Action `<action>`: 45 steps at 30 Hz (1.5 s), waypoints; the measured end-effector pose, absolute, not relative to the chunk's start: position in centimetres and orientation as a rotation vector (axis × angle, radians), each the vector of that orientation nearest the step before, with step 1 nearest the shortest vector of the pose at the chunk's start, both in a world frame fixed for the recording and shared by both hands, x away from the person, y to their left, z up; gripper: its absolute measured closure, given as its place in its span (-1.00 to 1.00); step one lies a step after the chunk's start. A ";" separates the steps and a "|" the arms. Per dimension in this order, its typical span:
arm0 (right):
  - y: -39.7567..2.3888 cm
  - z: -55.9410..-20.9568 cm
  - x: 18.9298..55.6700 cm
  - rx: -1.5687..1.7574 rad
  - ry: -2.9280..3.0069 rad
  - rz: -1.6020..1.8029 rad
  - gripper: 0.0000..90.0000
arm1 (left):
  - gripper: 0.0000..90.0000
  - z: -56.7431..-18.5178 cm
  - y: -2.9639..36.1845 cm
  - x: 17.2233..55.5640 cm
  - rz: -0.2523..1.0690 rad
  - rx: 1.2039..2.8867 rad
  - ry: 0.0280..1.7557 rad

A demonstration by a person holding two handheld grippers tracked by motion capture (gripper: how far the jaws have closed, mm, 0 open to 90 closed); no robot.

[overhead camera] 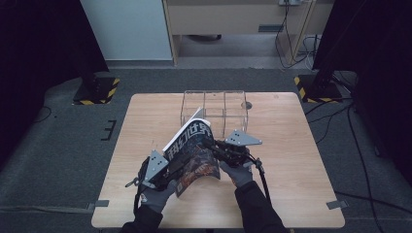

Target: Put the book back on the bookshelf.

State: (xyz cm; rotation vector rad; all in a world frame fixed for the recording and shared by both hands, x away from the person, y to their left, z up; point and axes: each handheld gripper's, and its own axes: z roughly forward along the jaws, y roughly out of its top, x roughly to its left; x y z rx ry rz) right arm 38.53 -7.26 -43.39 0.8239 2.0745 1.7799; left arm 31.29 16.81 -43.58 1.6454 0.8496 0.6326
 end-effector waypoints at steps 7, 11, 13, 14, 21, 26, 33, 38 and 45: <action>-7.6 -43.5 38.2 0.818 2.070 1.794 0.87 | 0.51 -43.7 16.2 31.6 0.684 1.617 0.920; -7.5 -43.5 38.3 0.831 2.061 1.800 0.85 | 0.60 -43.6 16.1 31.6 0.697 1.614 0.941; -7.5 -43.6 38.3 0.836 2.058 1.801 0.83 | 0.64 -43.6 16.0 31.5 0.700 1.614 0.939; -7.5 -43.6 38.3 0.842 2.056 1.799 0.83 | 0.66 -43.5 16.0 31.4 0.704 1.616 0.942; -7.5 -43.6 38.3 0.870 2.047 1.793 0.71 | 0.80 -42.7 16.1 31.7 0.690 1.621 0.978; -7.4 -43.6 38.5 0.896 2.036 1.774 0.58 | 0.81 -42.5 16.2 31.8 0.680 1.636 0.976; -7.8 -43.5 38.7 0.929 2.010 1.766 0.29 | 0.81 -41.9 16.3 31.9 0.653 1.639 0.968; -9.1 -43.1 38.8 0.962 1.963 1.763 0.18 | 0.82 -41.1 16.6 31.7 0.633 1.632 0.967; -11.5 -43.0 39.1 1.052 1.935 1.693 0.02 | 0.81 -40.4 17.9 31.9 0.636 1.597 1.006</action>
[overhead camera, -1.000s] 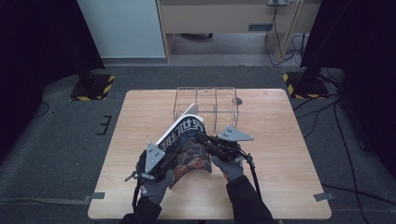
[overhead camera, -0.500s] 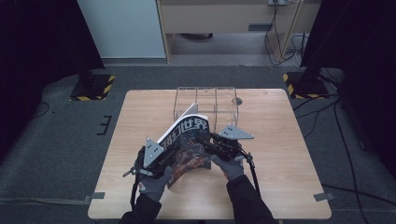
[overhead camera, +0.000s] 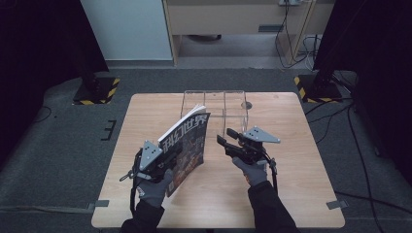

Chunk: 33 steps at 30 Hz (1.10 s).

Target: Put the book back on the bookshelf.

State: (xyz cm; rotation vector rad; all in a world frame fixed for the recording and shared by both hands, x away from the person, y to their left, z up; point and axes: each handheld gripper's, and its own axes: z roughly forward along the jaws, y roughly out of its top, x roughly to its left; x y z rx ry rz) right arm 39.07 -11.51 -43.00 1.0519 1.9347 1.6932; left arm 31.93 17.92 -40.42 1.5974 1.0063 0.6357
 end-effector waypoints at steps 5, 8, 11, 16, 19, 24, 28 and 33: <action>-12.7 -43.5 39.2 1.100 1.940 1.629 -0.10 | 0.82 -40.3 18.6 32.1 0.607 1.579 1.032; -13.4 -44.0 39.1 1.104 1.975 1.555 -0.19 | 0.82 -40.1 18.8 32.1 0.608 1.582 1.029; -14.3 -44.4 38.9 1.108 2.011 1.477 -0.26 | 0.82 -39.7 18.9 32.0 0.610 1.582 1.020; -16.0 -45.4 38.2 1.114 2.049 1.406 -0.35 | 0.82 -39.1 19.4 31.9 0.595 1.565 1.024; -16.8 -46.3 37.9 1.132 2.060 1.376 -0.41 | 0.82 -38.8 19.7 31.9 0.589 1.559 1.031; -17.8 -47.7 37.8 1.194 2.084 1.281 -0.51 | 0.82 -38.8 20.0 31.9 0.581 1.552 1.045; -18.3 -48.5 37.7 1.206 2.120 1.214 -0.56 | 0.82 -38.8 20.2 32.0 0.572 1.553 1.045; -19.2 -49.2 37.7 1.245 2.122 1.158 -0.59 | 0.82 -38.5 20.6 32.2 0.573 1.541 1.049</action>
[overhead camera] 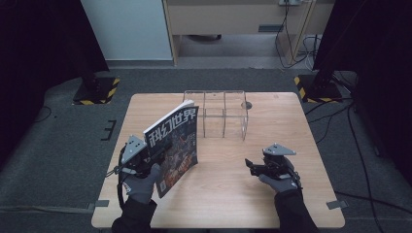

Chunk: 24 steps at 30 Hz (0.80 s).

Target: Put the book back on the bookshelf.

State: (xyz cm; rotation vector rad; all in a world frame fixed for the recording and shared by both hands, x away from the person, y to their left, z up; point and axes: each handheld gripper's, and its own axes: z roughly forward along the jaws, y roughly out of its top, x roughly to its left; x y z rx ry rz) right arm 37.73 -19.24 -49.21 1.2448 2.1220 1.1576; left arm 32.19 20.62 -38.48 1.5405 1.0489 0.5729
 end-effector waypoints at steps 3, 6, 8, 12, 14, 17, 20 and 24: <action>-19.6 -49.4 37.9 1.257 2.117 1.137 -0.60 | 0.82 -38.1 21.0 32.2 0.577 1.525 1.053; -20.0 -49.7 38.0 1.275 2.112 1.121 -0.61 | 0.82 -37.6 21.3 32.3 0.584 1.511 1.053; -20.2 -49.8 38.1 1.291 2.111 1.114 -0.61 | 0.82 -37.3 21.5 32.4 0.589 1.506 1.048; -20.6 -50.2 38.3 1.309 2.109 1.092 -0.62 | 0.82 -36.6 22.1 32.6 0.599 1.483 1.048; -20.7 -50.3 38.4 1.314 2.105 1.090 -0.62 | 0.82 -36.3 22.4 32.7 0.602 1.469 1.051; -20.9 -50.4 38.4 1.319 2.103 1.081 -0.62 | 0.82 -36.0 22.7 33.1 0.603 1.453 1.057; -21.1 -50.5 38.5 1.336 2.095 1.079 -0.63 | 0.81 -35.6 22.9 33.7 0.604 1.433 1.060; -21.3 -50.6 38.5 1.335 2.097 1.070 -0.63 | 0.82 -35.3 22.9 34.5 0.603 1.417 1.065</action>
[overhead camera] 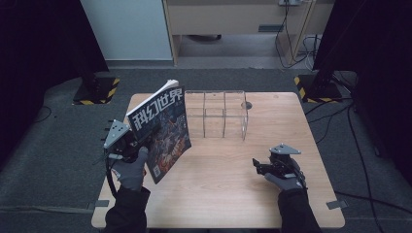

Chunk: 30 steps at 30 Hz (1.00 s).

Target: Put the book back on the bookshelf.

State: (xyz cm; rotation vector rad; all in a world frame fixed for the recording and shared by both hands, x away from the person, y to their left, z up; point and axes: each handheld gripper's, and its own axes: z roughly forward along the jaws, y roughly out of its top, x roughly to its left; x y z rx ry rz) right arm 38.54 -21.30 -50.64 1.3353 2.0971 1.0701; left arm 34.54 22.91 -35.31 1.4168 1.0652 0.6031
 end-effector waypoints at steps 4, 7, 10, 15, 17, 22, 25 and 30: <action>-21.3 -50.8 38.5 1.333 2.103 1.055 -0.63 | 0.82 -35.1 22.8 35.4 0.600 1.400 1.068; -21.2 -50.9 38.6 1.334 2.108 1.049 -0.64 | 0.82 -34.8 22.6 35.9 0.609 1.392 1.069; -21.2 -51.0 38.6 1.334 2.113 1.042 -0.64 | 0.81 -34.5 22.4 36.4 0.610 1.379 1.070; -21.3 -51.0 38.6 1.340 2.110 1.042 -0.64 | 0.82 -33.9 22.0 37.2 0.620 1.364 1.069; -21.4 -51.0 38.7 1.342 2.110 1.042 -0.65 | 0.82 -33.6 21.8 37.5 0.622 1.353 1.068; -21.4 -51.1 38.8 1.336 2.119 1.034 -0.65 | 0.81 -33.1 21.3 38.2 0.646 1.335 1.070; -21.3 -51.3 38.8 1.334 2.126 1.028 -0.65 | 0.81 -33.2 20.9 38.7 0.661 1.327 1.074; -21.2 -51.4 38.8 1.329 2.134 1.021 -0.65 | 0.81 -33.5 20.6 39.8 0.655 1.308 1.089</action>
